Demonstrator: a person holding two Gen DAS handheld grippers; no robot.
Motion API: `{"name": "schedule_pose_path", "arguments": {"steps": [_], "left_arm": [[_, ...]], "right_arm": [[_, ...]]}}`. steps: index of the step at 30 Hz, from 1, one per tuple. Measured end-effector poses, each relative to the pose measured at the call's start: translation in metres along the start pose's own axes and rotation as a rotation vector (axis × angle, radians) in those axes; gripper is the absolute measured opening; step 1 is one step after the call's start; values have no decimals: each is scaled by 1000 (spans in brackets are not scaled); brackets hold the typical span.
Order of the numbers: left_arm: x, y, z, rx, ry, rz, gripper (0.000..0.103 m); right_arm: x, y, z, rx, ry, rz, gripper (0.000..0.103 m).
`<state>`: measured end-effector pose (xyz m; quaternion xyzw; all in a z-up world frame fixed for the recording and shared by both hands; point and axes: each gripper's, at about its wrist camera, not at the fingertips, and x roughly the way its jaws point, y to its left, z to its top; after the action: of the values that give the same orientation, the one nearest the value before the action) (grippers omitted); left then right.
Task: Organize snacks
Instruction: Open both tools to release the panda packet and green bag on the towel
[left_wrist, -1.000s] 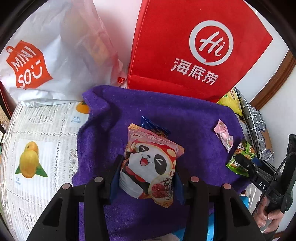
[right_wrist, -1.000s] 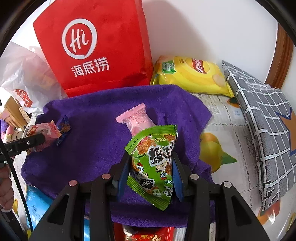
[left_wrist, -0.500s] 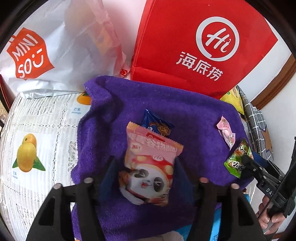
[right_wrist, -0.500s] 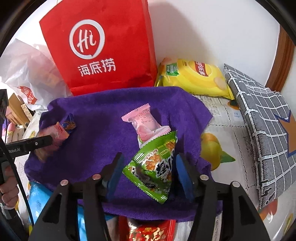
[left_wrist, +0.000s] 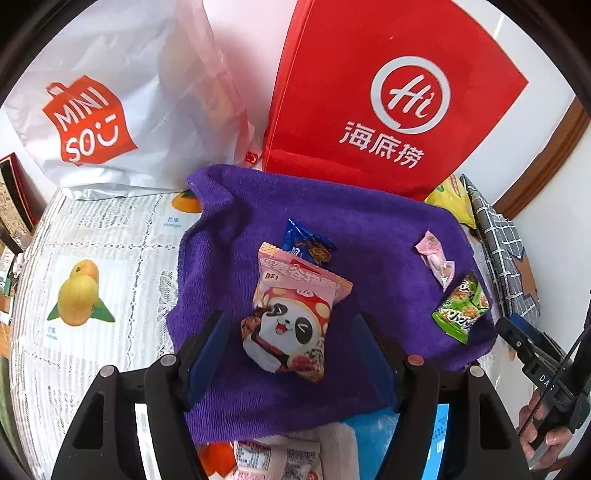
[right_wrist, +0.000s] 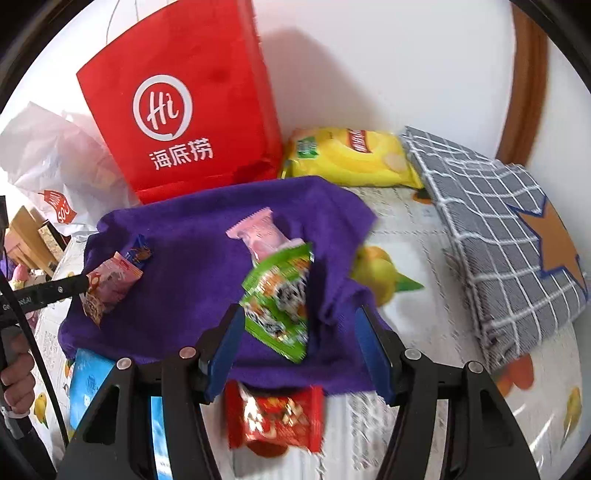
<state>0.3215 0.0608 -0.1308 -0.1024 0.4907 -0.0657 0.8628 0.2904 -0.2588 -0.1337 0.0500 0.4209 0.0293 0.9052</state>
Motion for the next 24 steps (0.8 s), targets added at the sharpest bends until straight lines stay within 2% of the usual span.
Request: {"name": "schedule_pose_path", "arguments": {"steps": [6,13,24], "left_arm": [[-11,-4,-9,12,-8,-4,69],[-19,-4,-21,9,-4,4,69],[-24,9,-34,-15,3,18,69]], "right_arm": [[-6,-11,-22,37,45,52,61],[4,-2,-45,12,113,89,61],[20,1,-55,23,150,95,61]]}}
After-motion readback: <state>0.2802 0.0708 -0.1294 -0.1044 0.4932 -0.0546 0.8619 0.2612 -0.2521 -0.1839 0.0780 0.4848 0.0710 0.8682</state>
